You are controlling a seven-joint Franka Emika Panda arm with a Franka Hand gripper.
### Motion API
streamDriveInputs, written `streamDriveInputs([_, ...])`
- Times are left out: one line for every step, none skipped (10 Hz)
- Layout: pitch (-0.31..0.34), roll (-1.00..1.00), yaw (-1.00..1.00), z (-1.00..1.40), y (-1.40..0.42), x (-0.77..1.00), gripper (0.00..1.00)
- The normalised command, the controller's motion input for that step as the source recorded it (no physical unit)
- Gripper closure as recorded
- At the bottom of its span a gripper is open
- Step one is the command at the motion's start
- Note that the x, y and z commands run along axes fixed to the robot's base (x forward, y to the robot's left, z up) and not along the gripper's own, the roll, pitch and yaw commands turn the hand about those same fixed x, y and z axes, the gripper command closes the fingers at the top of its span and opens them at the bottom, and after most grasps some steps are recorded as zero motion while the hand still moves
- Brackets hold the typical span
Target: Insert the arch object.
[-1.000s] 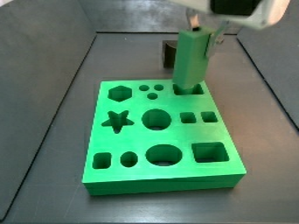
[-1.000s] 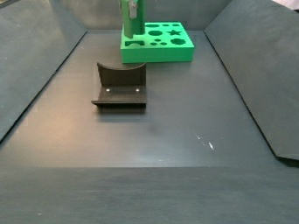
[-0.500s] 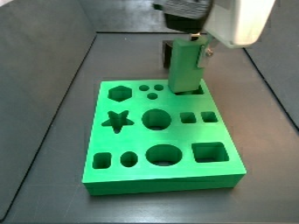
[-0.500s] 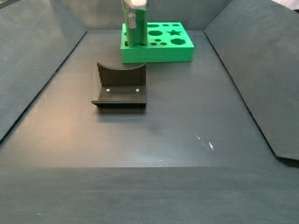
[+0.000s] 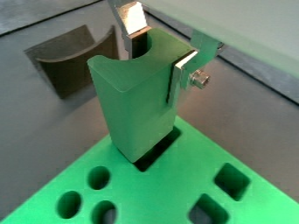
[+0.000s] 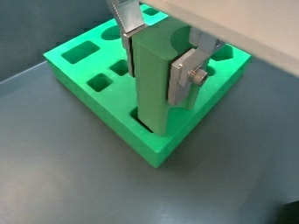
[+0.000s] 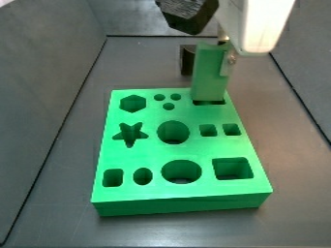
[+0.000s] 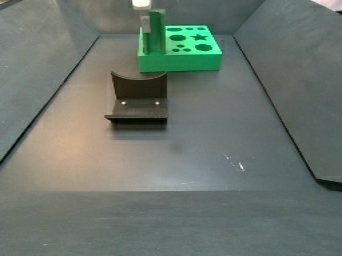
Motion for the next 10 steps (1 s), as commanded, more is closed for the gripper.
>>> streamDriveInputs([-0.003, 0.14, 0.05, -0.33, -0.22, 0.14, 1.00])
streamDriveInputs([-0.074, 0.11, 0.11, -0.37, -0.13, 0.00, 1.00])
streamDriveInputs([-0.056, 0.06, 0.12, -0.38, -0.02, 0.08, 1.00])
streamDriveInputs([-0.111, 0.04, 0.08, -0.46, 0.00, 0.00, 1.00])
streamDriveInputs([-0.196, 0.07, 0.04, -0.82, -0.07, 0.00, 1.00])
streamDriveInputs([-0.174, 0.08, 0.04, -0.90, -0.06, 0.00, 1.00])
streamDriveInputs([-0.130, 0.09, 0.00, -0.98, -0.05, 0.00, 1.00])
streamDriveInputs([-0.109, 0.08, 0.00, -0.87, -0.11, 0.06, 1.00])
streamDriveInputs([0.000, -0.05, 0.00, 0.00, 0.03, 0.00, 1.00])
streamDriveInputs([0.000, 0.00, 0.00, 0.00, 0.00, 0.00, 1.00])
